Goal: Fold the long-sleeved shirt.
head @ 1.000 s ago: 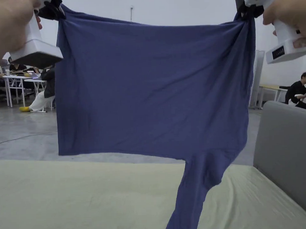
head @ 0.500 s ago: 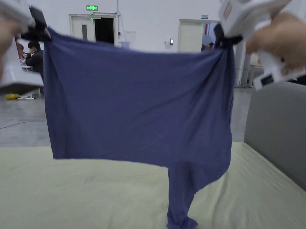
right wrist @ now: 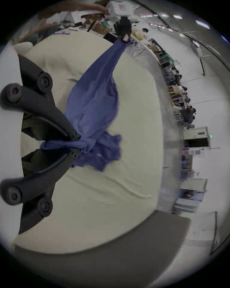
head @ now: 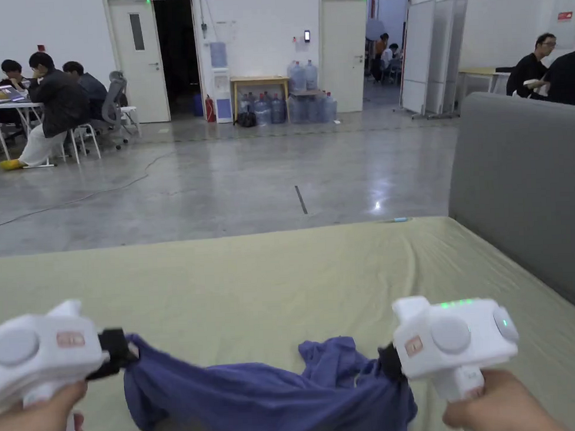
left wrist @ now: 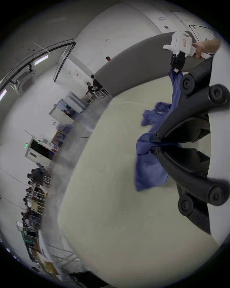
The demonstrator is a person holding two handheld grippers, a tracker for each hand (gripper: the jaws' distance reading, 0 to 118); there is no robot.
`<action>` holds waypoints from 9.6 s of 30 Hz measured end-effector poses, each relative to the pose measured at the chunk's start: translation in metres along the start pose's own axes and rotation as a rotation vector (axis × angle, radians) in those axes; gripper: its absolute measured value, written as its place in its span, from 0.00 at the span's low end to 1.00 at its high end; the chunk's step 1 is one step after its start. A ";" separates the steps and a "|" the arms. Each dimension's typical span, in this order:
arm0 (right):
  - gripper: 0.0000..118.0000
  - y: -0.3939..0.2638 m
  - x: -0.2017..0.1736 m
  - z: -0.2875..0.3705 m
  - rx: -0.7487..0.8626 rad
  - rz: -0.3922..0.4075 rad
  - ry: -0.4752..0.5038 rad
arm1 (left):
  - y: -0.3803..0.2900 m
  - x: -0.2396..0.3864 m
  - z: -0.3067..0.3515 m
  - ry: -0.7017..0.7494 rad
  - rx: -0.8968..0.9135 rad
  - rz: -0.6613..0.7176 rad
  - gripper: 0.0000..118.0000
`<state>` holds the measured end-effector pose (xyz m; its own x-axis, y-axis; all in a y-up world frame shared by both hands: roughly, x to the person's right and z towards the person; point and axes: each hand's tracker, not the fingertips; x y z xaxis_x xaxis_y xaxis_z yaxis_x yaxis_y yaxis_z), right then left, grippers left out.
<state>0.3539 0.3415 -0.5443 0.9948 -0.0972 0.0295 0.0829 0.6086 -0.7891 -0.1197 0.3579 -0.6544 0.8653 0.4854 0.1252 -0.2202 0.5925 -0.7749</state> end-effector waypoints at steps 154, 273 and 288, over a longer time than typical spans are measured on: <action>0.02 -0.283 -0.078 0.077 -0.305 -0.229 0.138 | -0.124 -0.135 -0.103 0.389 -0.454 -0.052 0.98; 0.05 -0.312 -0.051 0.160 -0.080 0.030 0.039 | -0.243 -0.110 0.216 0.169 -0.163 -0.211 0.01; 0.05 -0.378 -0.057 0.077 -0.499 -0.035 -0.020 | -0.307 -0.170 0.160 0.269 -0.475 -0.139 0.01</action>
<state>0.2708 0.1777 -0.1999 0.9933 -0.0925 0.0695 0.0832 0.1536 -0.9846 -0.2710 0.1964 -0.3384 0.9698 0.2052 0.1320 0.0773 0.2547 -0.9639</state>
